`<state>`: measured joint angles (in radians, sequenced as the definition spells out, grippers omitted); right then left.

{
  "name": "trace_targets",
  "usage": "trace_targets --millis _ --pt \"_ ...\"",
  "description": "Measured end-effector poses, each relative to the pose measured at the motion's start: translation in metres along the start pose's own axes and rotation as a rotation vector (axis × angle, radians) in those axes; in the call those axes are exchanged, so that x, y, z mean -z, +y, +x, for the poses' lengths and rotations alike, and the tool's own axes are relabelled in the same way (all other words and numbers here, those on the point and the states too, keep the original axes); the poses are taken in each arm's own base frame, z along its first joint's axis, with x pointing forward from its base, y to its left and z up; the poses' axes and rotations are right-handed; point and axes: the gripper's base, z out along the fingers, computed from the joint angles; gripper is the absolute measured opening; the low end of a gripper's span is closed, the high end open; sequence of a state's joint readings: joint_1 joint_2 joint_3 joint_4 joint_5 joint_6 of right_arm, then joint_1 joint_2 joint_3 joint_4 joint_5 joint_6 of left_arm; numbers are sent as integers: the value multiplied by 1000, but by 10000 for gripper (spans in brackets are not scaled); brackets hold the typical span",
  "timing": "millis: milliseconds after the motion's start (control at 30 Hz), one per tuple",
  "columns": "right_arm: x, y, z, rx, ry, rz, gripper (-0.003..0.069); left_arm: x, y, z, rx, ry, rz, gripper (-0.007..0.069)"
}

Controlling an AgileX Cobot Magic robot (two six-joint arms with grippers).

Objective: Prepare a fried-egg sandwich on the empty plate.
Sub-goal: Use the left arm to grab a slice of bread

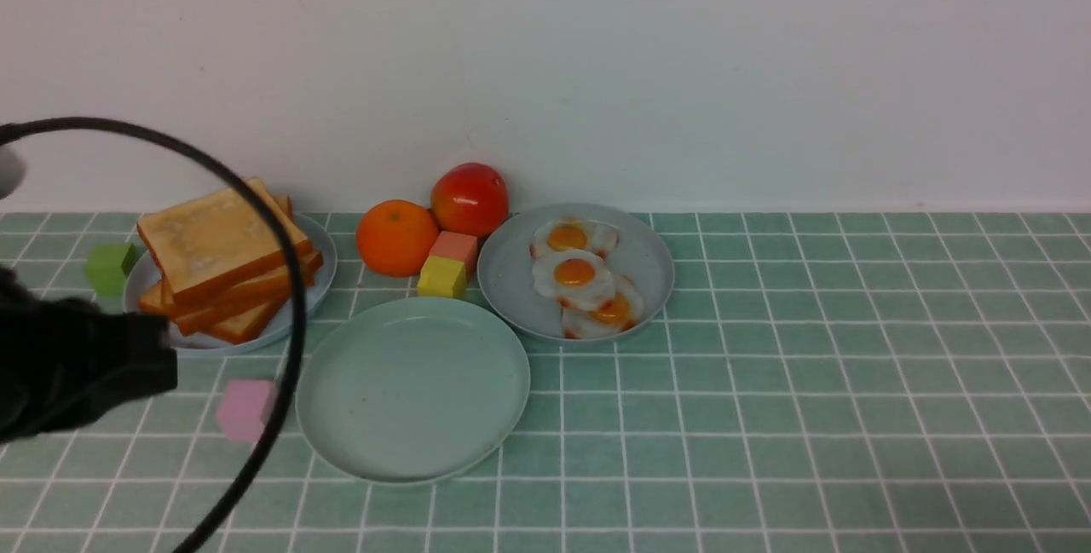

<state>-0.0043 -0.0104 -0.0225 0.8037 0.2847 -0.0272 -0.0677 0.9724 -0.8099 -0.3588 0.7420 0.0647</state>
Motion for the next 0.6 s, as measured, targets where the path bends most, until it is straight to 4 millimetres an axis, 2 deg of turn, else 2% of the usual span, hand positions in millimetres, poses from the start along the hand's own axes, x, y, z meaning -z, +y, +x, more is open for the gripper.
trace_targets --millis 100,133,167,233,267,333,367,433,533,600 --pt "10 44 -23 191 139 -100 150 -19 5 -16 -86 44 -41 -13" --pt "11 46 -24 206 166 -105 144 -21 5 -17 -85 47 -41 -13" --pt "12 67 -40 296 230 -119 95 -31 7 -25 -118 69 -57 -13" --pt "11 93 -63 429 356 -112 21 -48 11 -39 -179 96 -81 -13" --pt "5 100 -71 461 407 -95 3 -55 12 -44 -209 110 -92 -13" --pt "-5 116 -91 532 486 -75 -6 -75 18 -53 -261 148 -116 -13" --pt "-4 119 -95 547 494 -76 -6 -80 19 -53 -263 160 -118 -13" --pt "-16 138 -110 617 594 -106 0 -108 26 -65 -304 211 -144 -13" --pt "-23 151 -115 659 659 -166 1 -128 31 -77 -345 241 -159 -13" --pt "-26 165 -117 695 701 -244 2 -151 35 -97 -404 277 -173 -13"
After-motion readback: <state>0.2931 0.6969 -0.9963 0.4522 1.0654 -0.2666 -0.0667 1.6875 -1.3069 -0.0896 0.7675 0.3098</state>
